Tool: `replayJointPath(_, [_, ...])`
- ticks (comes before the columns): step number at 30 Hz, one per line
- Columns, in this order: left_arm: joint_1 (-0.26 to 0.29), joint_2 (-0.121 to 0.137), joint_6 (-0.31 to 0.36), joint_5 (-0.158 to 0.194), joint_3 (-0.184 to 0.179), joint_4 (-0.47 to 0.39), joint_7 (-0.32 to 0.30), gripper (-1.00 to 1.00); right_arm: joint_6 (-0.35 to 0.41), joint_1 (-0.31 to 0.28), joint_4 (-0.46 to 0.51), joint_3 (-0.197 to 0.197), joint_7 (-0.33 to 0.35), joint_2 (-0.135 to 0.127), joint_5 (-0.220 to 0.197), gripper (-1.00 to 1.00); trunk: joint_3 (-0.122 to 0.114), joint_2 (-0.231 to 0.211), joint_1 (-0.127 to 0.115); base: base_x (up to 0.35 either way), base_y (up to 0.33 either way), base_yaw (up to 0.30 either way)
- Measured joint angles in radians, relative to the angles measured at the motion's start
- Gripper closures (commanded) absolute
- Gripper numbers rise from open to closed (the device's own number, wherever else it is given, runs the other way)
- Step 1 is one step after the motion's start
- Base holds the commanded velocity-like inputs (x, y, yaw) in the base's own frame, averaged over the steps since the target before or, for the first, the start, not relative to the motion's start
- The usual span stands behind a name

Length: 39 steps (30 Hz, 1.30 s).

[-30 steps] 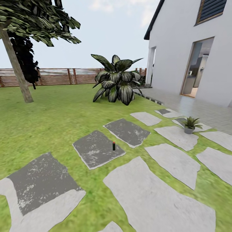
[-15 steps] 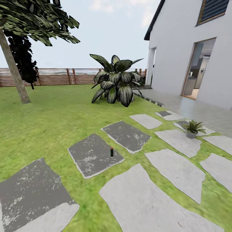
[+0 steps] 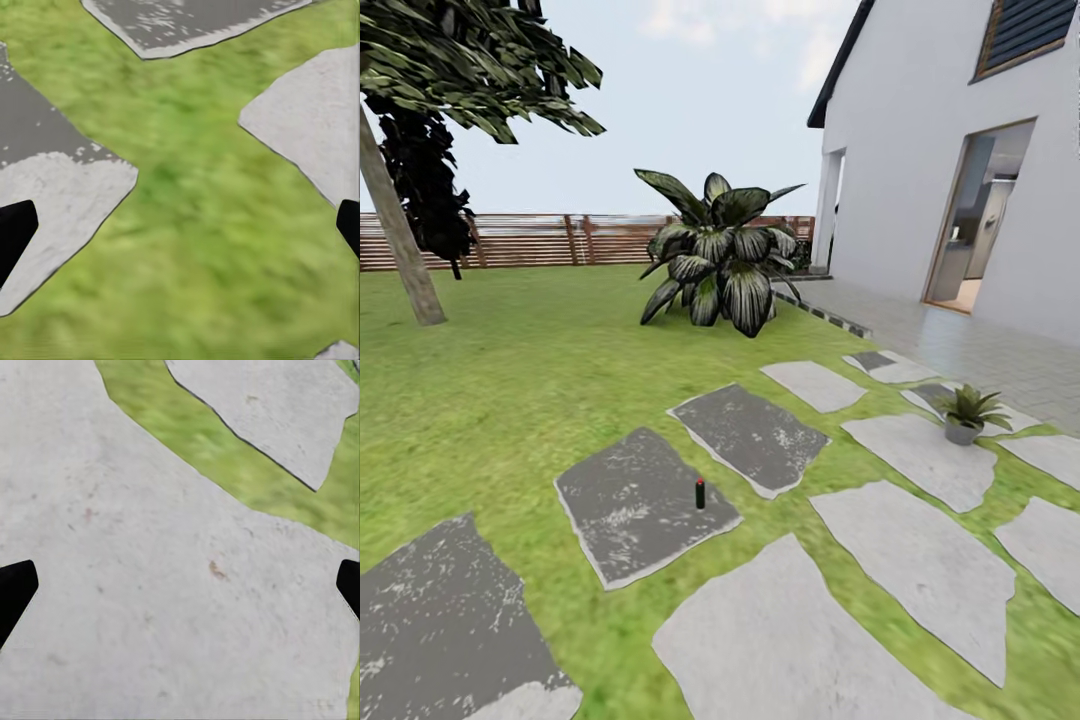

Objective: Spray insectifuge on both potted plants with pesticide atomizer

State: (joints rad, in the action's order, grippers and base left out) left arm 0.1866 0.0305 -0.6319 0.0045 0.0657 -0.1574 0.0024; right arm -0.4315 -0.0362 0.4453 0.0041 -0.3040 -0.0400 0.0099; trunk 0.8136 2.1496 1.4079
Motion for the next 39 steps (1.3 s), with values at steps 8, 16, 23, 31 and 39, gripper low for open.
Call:
replayJointPath(8, [0.0,0.0,0.001,0.0,0.0,0.001,0.0,-1.0,0.0,0.0,-0.001,0.0,0.0,-0.001,0.0,-1.0,0.0,0.0,0.0,0.335,-0.075,0.0])
replayJointPath(16, [0.0,0.0,0.001,0.0,0.0,0.001,0.0,-1.0,0.0,0.0,-0.001,0.0,0.0,-0.001,0.001,-1.0,0.0,0.0,0.0,0.335,-0.075,0.0])
replayJointPath(23, [0.0,0.0,0.001,0.0,0.0,0.002,0.0,-1.0,0.0,0.0,-0.001,0.0,0.0,-0.001,0.001,-1.0,0.0,0.0,0.0,0.335,-0.075,0.0])
replayJointPath(31, [0.0,0.0,0.002,0.0,0.0,0.0,0.0,-1.0,0.0,0.0,0.0,0.0,0.0,0.0,0.0,-1.0,0.0,0.0,0.0,0.326,-0.127,0.001])
replayJointPath(39, [0.0,-0.001,0.0,0.0,0.0,0.0,0.0,-1.0,0.0,0.0,0.002,0.0,0.0,0.003,-0.003,-1.0,0.0,0.0,0.0,0.29,-0.208,0.238])
